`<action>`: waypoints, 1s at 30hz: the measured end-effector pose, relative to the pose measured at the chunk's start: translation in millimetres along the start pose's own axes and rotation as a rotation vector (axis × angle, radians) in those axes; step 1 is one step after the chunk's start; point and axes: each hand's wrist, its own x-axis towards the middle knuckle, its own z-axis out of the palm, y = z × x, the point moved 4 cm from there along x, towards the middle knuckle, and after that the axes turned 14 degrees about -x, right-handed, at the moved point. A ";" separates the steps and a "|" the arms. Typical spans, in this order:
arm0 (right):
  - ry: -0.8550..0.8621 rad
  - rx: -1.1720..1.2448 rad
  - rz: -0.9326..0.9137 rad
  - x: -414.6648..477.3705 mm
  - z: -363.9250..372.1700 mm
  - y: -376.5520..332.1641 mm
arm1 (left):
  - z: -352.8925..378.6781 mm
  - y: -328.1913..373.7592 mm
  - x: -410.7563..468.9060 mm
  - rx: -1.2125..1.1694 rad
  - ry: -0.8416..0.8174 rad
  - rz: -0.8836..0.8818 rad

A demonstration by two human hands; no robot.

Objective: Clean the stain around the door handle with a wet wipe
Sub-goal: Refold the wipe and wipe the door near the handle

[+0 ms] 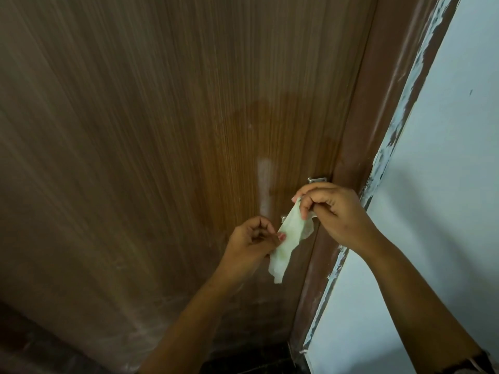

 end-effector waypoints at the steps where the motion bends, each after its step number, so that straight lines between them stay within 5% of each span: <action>1: 0.040 -0.026 0.007 -0.8 -0.2 1.1 | -1.2 0.1 0.5 -0.002 0.020 -0.001; 5: 0.203 -0.011 0.114 -8.8 2.0 6.0 | -5.9 -1.1 5.0 0.099 0.096 -0.020; 9: 0.339 0.207 0.408 -26.2 11.1 7.5 | -8.7 -2.3 9.8 0.122 0.171 0.012; 16: 0.092 0.524 0.585 -42.0 58.2 -2.1 | -2.5 4.3 19.8 0.113 0.269 0.125; 24: 0.035 0.748 0.655 -16.2 50.3 9.2 | 20.1 31.3 37.6 0.023 -0.013 0.099; 27: 0.279 0.664 0.668 -4.0 26.4 14.2 | 23.5 43.3 44.5 -0.009 -0.052 0.093; 30: 0.694 0.226 0.679 7.0 -0.2 20.4 | 15.9 57.1 50.7 0.089 0.046 0.216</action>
